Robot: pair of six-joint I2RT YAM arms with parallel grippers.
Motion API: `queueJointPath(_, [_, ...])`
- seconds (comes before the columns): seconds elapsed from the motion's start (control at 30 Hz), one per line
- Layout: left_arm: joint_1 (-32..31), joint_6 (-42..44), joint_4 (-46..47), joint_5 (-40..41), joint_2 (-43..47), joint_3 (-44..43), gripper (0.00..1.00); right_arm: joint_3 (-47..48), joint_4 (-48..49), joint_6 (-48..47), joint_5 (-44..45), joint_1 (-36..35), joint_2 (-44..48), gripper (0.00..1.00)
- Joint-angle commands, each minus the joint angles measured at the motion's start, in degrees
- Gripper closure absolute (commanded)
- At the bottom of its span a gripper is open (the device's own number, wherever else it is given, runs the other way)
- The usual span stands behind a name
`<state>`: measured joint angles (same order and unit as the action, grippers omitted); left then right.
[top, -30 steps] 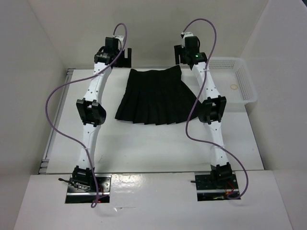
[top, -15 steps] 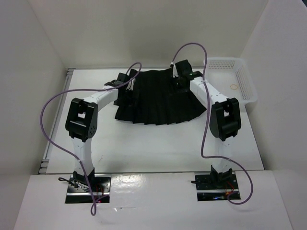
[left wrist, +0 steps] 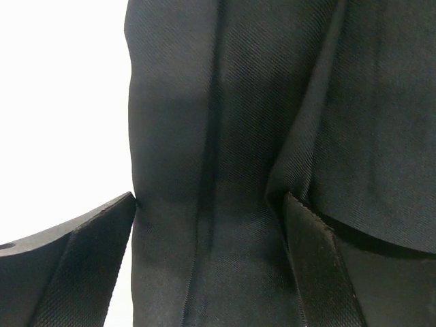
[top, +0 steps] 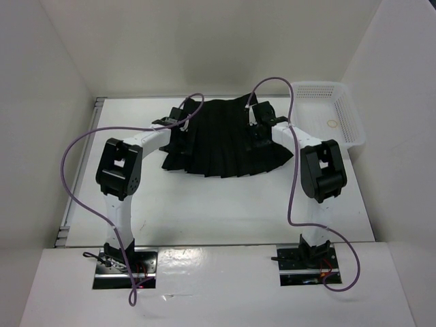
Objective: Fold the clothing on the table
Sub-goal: Flatten the skirt out
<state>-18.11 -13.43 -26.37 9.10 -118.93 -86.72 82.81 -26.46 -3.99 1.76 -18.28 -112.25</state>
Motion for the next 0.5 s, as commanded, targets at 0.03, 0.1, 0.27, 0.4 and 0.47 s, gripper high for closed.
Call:
queueJointPath(0.03, [-1.5, 1.9, -3.6, 2.1, -0.4, 0.0, 0.07, -0.1, 5.0, -0.9, 0.9, 0.1, -1.7, 0.15])
queueJointPath(0.1, [-2.2, 2.4, -4.2, 2.1, 0.2, 0.7, 0.08, -0.1, 4.4, -0.2, 0.3, 0.1, -3.1, 0.15])
queueJointPath(0.27, [-3.3, 3.8, -6.4, 2.1, 1.9, 3.4, 0.08, -0.8, 0.3, 1.6, -2.4, -1.1, -4.5, 0.15])
queueJointPath(0.4, [-3.3, 4.8, -7.9, -0.3, 2.0, 5.2, 0.08, -2.0, -3.7, 1.6, -3.6, -2.3, -3.8, 0.15])
queueJointPath(0.47, [-3.9, 5.5, -9.8, -3.3, 2.0, 5.2, 0.08, -3.5, -5.3, 1.6, -3.6, -2.3, -3.1, 0.15])
